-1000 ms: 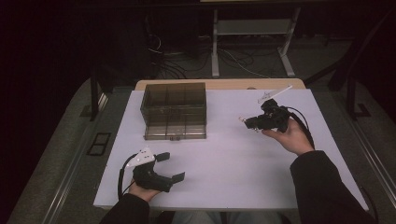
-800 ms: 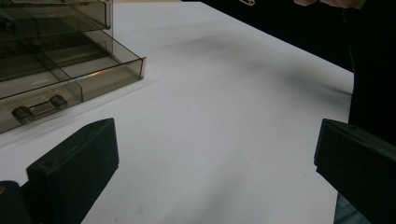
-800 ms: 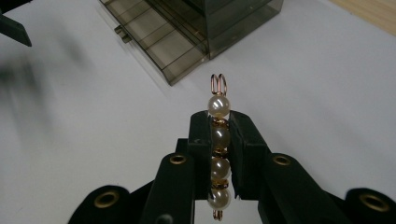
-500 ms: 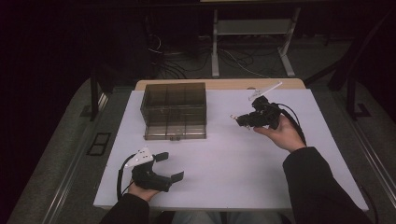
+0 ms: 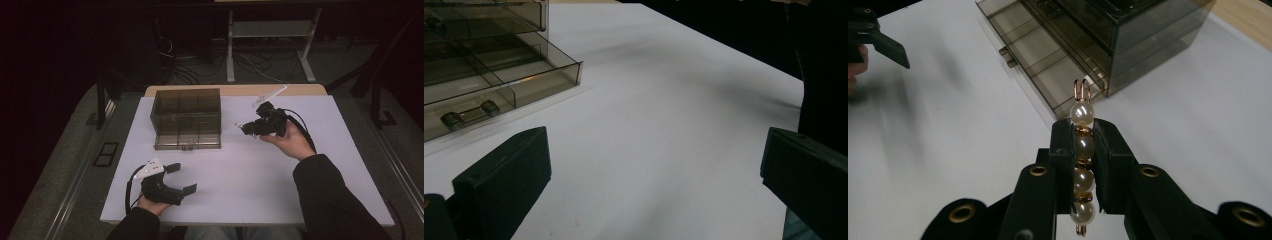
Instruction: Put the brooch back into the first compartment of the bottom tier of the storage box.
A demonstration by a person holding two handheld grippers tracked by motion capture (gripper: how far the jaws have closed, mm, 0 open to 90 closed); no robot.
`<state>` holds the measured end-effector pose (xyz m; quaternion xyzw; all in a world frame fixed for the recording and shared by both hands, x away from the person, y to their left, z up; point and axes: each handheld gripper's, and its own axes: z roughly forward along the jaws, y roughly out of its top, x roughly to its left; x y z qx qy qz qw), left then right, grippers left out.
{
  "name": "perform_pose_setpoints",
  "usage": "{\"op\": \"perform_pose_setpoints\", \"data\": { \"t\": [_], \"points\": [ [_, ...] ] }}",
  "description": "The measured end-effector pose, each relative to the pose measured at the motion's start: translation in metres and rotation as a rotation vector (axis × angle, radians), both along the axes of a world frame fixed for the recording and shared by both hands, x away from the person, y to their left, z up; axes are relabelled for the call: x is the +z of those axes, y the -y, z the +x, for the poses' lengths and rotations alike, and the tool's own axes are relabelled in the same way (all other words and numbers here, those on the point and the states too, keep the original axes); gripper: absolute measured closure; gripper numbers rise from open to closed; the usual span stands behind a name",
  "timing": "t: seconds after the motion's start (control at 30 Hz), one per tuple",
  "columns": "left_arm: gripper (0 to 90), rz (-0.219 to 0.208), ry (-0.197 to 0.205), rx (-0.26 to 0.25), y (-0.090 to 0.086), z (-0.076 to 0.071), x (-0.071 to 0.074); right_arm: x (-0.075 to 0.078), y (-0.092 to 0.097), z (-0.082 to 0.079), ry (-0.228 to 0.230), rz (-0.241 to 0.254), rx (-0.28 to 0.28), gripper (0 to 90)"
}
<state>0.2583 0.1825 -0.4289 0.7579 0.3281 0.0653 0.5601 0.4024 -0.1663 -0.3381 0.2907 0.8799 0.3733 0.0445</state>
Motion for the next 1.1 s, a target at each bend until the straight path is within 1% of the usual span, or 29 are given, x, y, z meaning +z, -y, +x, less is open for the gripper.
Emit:
{"op": "perform_pose_setpoints", "data": {
  "t": [0.27,0.3,0.37,0.5,0.6,0.63,0.7,0.73,0.83,0.87,1.0,1.03,1.07,1.1],
  "points": [
    [0.0,-0.002,0.000,0.001,0.000,0.000,0.000,0.000,-0.023,0.003,-0.002,-0.009,0.033,78.9],
    [0.0,-0.003,0.000,0.001,0.000,0.000,0.000,-0.001,-0.028,0.004,-0.002,-0.014,0.041,78.9],
    [0.0,-0.001,0.000,0.001,0.000,0.000,0.000,-0.001,-0.030,0.005,-0.002,-0.017,0.045,78.9],
    [0.0,-0.003,-0.001,0.003,0.000,0.000,0.000,-0.002,-0.040,0.007,0.006,-0.026,0.065,78.9],
    [0.0,-0.002,-0.002,0.003,0.000,0.000,0.000,-0.001,-0.047,0.008,0.000,-0.024,0.075,78.9],
    [0.0,-0.003,-0.001,0.005,0.000,0.000,0.000,-0.001,-0.049,0.009,0.006,-0.031,0.078,78.9],
    [0.0,-0.003,0.000,0.004,0.000,0.000,0.000,-0.001,-0.054,0.009,0.001,-0.025,0.084,78.9],
    [0.0,-0.003,0.000,0.005,0.000,0.000,0.000,-0.001,-0.058,0.010,0.006,-0.030,0.090,78.9],
    [0.0,-0.002,-0.001,0.006,0.000,0.000,0.000,-0.002,-0.062,0.011,0.006,-0.031,0.104,78.9],
    [0.0,-0.003,0.000,0.007,0.000,0.000,0.000,-0.002,-0.064,0.012,0.013,-0.037,0.111,78.9],
    [0.0,0.001,-0.001,0.001,0.000,0.000,0.000,-0.002,-0.073,0.013,0.010,-0.037,0.121,78.9],
    [0.0,0.001,-0.001,0.001,0.000,0.000,0.000,-0.003,-0.075,0.013,0.003,-0.033,0.116,78.9],
    [0.0,0.002,0.000,0.001,0.000,0.000,0.000,-0.003,-0.079,0.014,0.011,-0.045,0.128,78.9],
    [0.0,0.002,0.001,0.001,0.000,0.000,0.000,-0.003,-0.079,0.014,0.011,-0.045,0.128,78.9]
  ]
}}
